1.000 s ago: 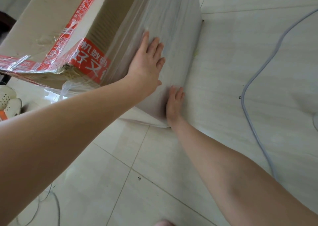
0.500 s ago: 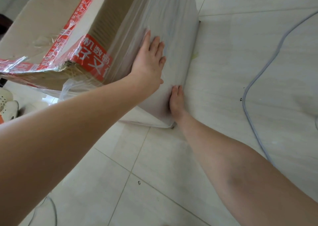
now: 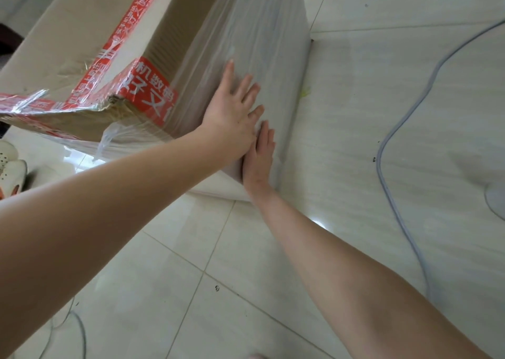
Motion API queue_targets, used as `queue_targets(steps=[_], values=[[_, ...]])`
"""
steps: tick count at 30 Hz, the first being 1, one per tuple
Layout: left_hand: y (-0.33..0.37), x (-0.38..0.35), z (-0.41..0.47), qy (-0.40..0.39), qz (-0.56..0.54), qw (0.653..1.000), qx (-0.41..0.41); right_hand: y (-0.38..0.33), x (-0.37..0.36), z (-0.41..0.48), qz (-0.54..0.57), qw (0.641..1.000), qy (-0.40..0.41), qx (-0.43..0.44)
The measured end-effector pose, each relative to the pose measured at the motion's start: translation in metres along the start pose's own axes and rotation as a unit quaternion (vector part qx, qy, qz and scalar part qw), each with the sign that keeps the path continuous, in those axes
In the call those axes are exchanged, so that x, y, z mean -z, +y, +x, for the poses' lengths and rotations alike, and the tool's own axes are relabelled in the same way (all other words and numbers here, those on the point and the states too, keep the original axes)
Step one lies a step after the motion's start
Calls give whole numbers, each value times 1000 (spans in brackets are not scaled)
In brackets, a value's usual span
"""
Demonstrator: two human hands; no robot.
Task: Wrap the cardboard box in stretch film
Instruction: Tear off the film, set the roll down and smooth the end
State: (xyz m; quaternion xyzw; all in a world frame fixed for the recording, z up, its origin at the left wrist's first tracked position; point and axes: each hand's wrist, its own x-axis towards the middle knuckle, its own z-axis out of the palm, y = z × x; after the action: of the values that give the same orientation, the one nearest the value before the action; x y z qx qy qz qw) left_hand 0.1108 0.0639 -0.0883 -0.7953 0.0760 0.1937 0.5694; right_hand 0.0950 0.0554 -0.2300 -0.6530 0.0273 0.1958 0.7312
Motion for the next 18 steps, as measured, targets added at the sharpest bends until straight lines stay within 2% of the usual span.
queue_targets(steps=[7,15,18], values=[[-6,-4,3,-2,16,1000,19,13,10,15,-20,999,5,-26],[-8,-1,14,3,-12,999,45,32,22,32,-31,995,-46,-77],[-6,0,19,7,-16,999,48,28,32,40,-71,991,-63,-89]])
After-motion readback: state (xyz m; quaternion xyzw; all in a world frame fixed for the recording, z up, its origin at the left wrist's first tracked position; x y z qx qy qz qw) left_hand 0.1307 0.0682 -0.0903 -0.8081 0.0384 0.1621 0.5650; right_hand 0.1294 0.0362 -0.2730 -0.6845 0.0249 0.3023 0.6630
